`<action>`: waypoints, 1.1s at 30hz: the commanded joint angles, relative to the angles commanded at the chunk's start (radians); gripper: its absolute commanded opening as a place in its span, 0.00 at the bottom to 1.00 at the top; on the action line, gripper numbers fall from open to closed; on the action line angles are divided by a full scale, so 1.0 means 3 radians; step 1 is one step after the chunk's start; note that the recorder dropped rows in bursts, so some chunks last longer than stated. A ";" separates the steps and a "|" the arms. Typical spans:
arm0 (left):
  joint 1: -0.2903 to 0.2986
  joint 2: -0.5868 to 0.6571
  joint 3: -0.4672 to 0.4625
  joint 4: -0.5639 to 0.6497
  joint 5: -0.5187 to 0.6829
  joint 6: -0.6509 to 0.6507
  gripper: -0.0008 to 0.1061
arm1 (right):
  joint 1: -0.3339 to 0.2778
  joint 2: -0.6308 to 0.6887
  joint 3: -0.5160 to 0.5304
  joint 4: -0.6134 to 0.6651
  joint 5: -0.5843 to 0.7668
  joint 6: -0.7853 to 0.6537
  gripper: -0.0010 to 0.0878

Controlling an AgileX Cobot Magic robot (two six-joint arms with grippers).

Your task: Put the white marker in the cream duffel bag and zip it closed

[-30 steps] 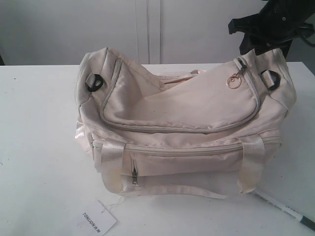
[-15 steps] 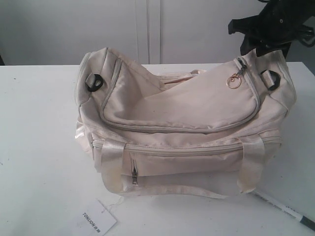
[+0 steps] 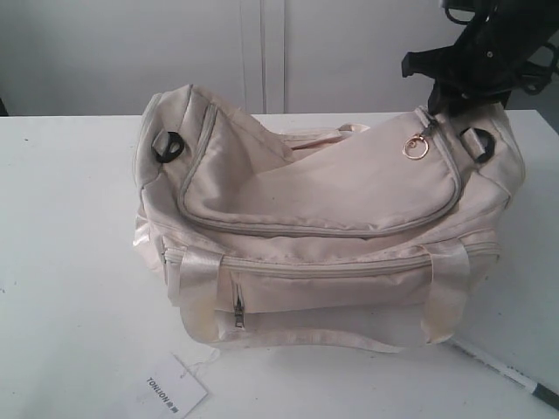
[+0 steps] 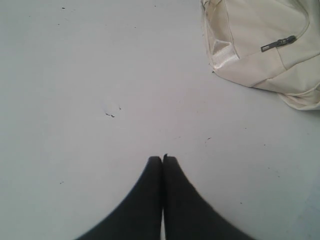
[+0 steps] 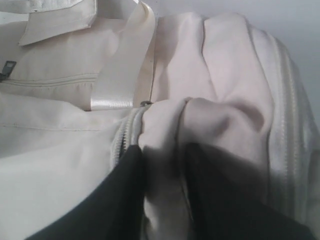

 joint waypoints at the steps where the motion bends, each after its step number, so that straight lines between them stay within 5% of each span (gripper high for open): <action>1: 0.0000 0.0000 0.0000 0.0000 0.0000 0.0000 0.01 | 0.0000 0.0000 0.0000 0.0008 0.0000 0.0000 0.06; 2: 0.0000 0.0000 0.0000 0.0000 0.0000 0.0000 0.01 | 0.0000 0.0000 0.0000 0.0030 0.0000 0.0000 0.01; 33: 0.0000 0.0000 0.0000 0.0000 0.0000 0.0000 0.01 | 0.0000 -0.0218 0.0000 0.0231 -0.0020 0.0000 0.01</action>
